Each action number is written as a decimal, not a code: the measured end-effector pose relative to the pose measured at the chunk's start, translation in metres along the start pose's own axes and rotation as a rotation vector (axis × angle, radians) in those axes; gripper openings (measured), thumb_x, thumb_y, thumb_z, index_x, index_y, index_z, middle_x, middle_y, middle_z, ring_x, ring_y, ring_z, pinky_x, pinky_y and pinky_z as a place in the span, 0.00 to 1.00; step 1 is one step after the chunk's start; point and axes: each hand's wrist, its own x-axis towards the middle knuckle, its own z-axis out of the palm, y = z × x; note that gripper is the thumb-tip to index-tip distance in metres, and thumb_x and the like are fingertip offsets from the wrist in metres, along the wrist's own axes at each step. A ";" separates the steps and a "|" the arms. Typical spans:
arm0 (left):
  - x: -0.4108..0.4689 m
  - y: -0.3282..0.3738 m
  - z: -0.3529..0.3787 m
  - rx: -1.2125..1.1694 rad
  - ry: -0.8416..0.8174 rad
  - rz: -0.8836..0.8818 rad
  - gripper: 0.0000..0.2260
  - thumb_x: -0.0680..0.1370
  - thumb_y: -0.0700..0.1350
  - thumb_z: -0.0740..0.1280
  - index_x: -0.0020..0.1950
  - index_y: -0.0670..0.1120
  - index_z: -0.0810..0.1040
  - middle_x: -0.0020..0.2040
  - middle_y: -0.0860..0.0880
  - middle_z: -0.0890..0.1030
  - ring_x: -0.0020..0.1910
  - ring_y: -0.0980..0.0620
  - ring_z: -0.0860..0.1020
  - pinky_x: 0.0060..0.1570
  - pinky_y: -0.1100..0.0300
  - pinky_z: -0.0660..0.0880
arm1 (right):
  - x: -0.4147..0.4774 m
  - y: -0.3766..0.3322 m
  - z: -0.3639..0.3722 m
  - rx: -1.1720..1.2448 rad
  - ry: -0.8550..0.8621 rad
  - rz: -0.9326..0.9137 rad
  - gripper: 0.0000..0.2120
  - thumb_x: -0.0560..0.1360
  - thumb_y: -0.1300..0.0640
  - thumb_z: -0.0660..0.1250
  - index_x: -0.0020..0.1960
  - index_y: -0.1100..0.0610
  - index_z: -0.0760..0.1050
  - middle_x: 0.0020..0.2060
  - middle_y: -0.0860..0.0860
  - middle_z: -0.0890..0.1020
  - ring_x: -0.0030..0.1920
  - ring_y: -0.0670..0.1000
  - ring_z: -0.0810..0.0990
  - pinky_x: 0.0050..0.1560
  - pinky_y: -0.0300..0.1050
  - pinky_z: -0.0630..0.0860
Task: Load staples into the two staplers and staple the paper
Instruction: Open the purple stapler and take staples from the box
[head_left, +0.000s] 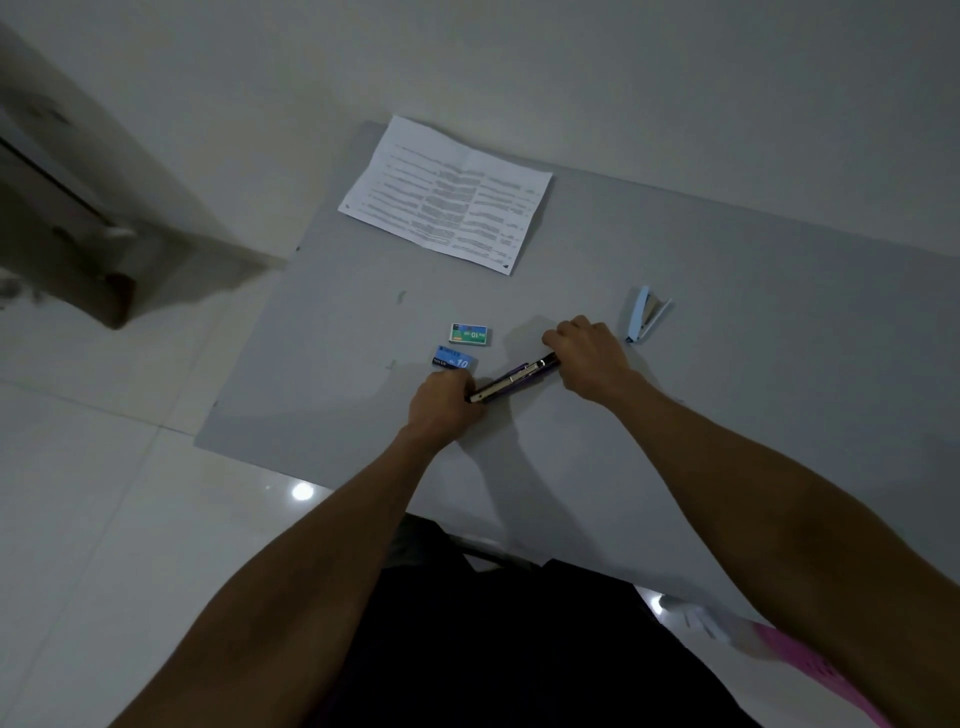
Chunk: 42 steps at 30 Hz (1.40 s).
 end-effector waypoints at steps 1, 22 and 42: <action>0.001 0.000 -0.001 0.010 0.000 -0.004 0.14 0.72 0.53 0.71 0.48 0.44 0.79 0.45 0.45 0.81 0.42 0.49 0.78 0.42 0.53 0.78 | 0.000 -0.001 -0.002 0.003 -0.002 -0.006 0.22 0.72 0.64 0.67 0.65 0.58 0.70 0.59 0.56 0.77 0.61 0.58 0.72 0.56 0.52 0.68; 0.044 0.012 -0.036 0.162 0.127 0.252 0.17 0.75 0.39 0.68 0.64 0.42 0.73 0.58 0.37 0.70 0.51 0.37 0.75 0.49 0.51 0.75 | 0.025 -0.022 -0.032 0.744 0.177 0.253 0.13 0.74 0.63 0.62 0.57 0.61 0.79 0.50 0.58 0.82 0.49 0.55 0.79 0.52 0.45 0.74; 0.071 0.075 -0.065 -0.419 0.081 0.210 0.18 0.68 0.41 0.76 0.57 0.45 0.79 0.45 0.42 0.82 0.42 0.49 0.79 0.47 0.58 0.77 | 0.026 -0.006 -0.063 1.606 0.158 0.555 0.06 0.72 0.63 0.72 0.48 0.62 0.79 0.40 0.61 0.84 0.35 0.52 0.83 0.39 0.42 0.81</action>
